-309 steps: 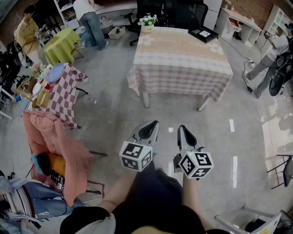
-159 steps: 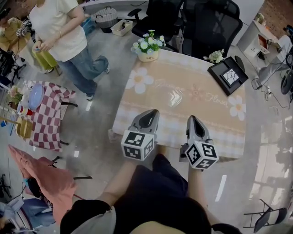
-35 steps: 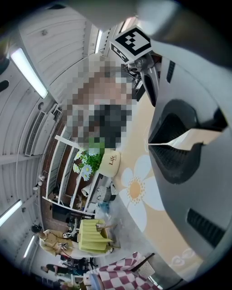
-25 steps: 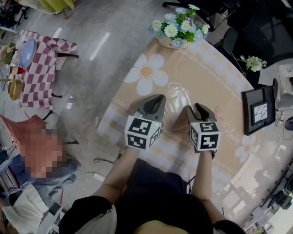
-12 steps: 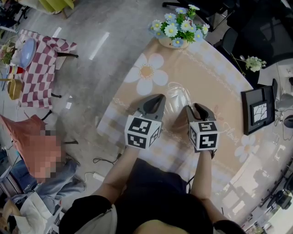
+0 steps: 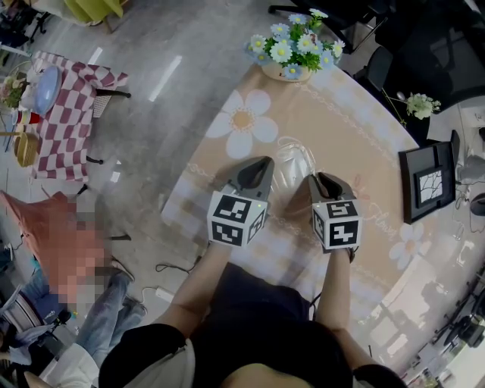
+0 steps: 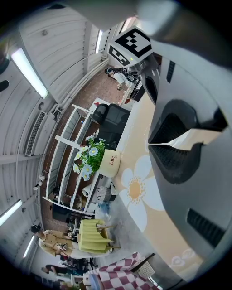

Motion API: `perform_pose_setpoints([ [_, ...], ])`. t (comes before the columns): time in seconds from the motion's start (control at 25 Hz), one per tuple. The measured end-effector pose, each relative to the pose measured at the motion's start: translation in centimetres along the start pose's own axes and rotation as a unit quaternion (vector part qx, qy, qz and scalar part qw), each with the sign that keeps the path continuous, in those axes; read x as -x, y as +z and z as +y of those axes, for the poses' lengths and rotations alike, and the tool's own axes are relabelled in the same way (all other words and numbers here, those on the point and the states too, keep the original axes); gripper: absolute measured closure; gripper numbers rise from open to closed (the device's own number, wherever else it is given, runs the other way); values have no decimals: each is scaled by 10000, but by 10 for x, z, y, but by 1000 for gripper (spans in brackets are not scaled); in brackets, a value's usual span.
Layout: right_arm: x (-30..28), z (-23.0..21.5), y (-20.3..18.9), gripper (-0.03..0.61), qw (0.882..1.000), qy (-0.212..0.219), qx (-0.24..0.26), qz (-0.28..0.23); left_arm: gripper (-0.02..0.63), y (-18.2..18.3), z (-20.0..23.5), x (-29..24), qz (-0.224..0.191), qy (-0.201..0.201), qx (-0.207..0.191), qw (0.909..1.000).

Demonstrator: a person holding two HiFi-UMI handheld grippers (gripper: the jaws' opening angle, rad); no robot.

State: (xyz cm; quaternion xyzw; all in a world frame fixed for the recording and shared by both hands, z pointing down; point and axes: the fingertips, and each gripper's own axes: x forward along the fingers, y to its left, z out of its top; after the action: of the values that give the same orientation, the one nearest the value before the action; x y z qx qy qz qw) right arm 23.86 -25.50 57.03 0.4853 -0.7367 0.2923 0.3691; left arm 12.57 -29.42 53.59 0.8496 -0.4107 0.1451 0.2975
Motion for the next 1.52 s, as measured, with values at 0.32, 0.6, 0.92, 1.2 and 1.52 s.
perform_pose_setpoints([
  [0.32, 0, 1, 1, 522, 9999, 125, 39, -13, 595, 0, 0, 0, 2, 17, -34, 10000],
  [0.6, 0, 0, 1, 548, 9998, 164, 95, -30, 595, -1, -2, 1, 32, 10, -18, 10000],
  [0.92, 2, 2, 2, 548, 9998, 165, 124, -46, 595, 0, -2, 5, 32, 9, -64, 10000],
  [1.2, 9, 8, 6, 548, 9997, 102, 192, -93, 595, 2, -5, 14, -31, -15, -127, 9999],
  [1.52, 23, 13, 10, 548, 9995, -8, 229, -224, 595, 8, -9, 30, -171, 11, -225, 9996],
])
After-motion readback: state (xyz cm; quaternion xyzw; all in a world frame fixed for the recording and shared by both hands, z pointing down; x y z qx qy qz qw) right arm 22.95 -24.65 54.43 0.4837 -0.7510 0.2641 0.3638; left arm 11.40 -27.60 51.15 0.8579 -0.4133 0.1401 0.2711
